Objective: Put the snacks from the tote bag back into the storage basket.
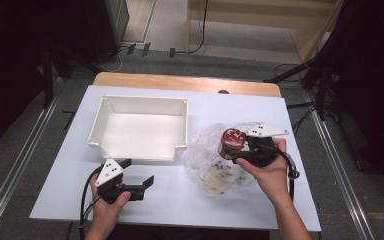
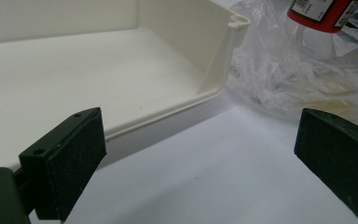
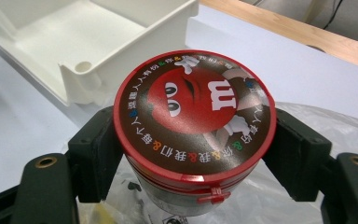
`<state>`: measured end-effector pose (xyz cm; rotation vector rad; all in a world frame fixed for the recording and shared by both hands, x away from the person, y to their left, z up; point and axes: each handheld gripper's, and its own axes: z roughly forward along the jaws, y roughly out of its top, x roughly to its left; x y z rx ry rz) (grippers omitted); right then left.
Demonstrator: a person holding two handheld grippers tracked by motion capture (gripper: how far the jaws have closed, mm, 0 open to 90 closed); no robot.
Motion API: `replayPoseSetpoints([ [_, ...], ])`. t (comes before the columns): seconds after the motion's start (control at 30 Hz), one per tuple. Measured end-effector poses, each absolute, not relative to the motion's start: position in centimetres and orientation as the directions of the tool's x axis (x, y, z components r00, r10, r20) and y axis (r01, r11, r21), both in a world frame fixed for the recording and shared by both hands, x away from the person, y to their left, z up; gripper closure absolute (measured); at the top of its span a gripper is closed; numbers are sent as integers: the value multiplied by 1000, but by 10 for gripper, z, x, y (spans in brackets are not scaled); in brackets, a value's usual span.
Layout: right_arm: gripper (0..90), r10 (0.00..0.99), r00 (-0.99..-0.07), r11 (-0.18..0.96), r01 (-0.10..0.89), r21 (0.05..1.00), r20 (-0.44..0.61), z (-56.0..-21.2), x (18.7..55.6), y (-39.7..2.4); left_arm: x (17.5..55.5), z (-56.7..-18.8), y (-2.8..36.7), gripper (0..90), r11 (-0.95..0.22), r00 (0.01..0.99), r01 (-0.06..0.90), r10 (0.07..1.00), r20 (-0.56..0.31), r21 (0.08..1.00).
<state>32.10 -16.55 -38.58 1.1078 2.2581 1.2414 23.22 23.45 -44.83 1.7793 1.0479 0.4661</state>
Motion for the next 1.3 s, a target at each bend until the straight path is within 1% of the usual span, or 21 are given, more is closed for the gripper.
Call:
replayPoseSetpoints([
  [0.07,261,760,-646,319,468,824,73,-385,321,-163,231,-447,240,22,-146,546,438,827,-133,887],
  [0.2,261,754,-652,322,464,825,73,-384,324,-157,234,-447,251,22,-112,527,434,836,-152,894],
  [0.3,261,747,-662,331,456,826,66,-384,325,-152,235,-448,256,22,-123,518,431,845,-133,894],
  [0.4,261,745,-664,330,455,827,68,-383,326,-148,237,-449,259,22,-109,511,434,847,-145,894],
  [0.93,261,724,-688,352,426,833,46,-373,335,-127,240,-452,263,22,-98,512,437,844,-157,894],
  [1.1,261,722,-690,346,425,837,52,-373,338,-123,239,-452,261,22,-115,516,433,845,-141,894],
  [1.3,261,716,-697,346,416,841,50,-371,341,-118,240,-453,262,22,-112,512,441,847,-147,890],
])
